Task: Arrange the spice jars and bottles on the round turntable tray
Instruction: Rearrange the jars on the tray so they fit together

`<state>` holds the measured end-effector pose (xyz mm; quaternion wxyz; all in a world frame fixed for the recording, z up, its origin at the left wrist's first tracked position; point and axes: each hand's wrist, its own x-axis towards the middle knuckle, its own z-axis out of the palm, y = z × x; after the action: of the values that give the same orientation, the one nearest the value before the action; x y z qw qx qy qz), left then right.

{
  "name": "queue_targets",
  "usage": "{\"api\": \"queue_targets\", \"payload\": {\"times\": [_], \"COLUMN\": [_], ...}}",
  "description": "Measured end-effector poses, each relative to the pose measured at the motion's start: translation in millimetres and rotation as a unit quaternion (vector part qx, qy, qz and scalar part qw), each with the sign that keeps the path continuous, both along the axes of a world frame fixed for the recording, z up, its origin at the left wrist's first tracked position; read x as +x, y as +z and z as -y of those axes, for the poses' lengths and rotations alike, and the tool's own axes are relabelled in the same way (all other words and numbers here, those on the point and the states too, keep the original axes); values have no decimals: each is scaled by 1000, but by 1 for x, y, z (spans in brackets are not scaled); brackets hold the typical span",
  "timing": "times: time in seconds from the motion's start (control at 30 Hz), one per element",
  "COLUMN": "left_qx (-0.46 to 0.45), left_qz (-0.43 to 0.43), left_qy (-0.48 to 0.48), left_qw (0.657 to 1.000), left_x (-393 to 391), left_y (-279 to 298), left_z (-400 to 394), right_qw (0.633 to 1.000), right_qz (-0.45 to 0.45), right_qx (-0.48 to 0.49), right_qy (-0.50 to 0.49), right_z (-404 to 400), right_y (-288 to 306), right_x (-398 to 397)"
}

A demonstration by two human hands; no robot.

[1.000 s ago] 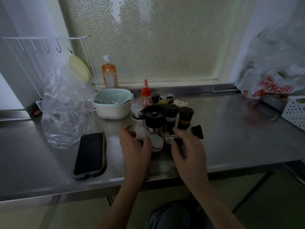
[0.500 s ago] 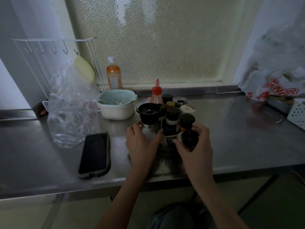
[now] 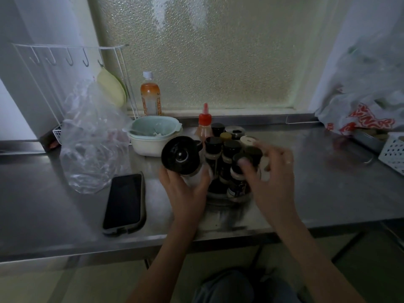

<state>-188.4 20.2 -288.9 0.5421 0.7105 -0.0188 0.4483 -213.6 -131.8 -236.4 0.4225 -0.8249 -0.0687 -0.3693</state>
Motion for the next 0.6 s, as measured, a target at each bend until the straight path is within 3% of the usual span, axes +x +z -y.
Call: {"api": "queue_targets", "payload": {"times": [0.1, 0.2, 0.3, 0.4, 0.6], "left_qx": [-35, -91, -126, -134, -168], "left_qz": [38, 49, 26, 26, -3], "left_qy": [5, 13, 11, 17, 84], "left_qw": [999, 995, 992, 991, 982], "left_x": [-5, -8, -9, -8, -6], "left_y": [2, 5, 8, 8, 3], "left_z": [-4, -9, -14, -16, -22], "right_qw": [998, 978, 925, 858, 792], "right_qz": [-5, -172, -310, -458, -544], "right_qx": [-44, -118, -216, -210, -229], "right_qy": [-36, 16, 52, 99, 158], "right_z": [20, 27, 21, 12, 6], "right_y": [35, 70, 85, 93, 97], "right_x": [38, 92, 136, 155, 165]}}
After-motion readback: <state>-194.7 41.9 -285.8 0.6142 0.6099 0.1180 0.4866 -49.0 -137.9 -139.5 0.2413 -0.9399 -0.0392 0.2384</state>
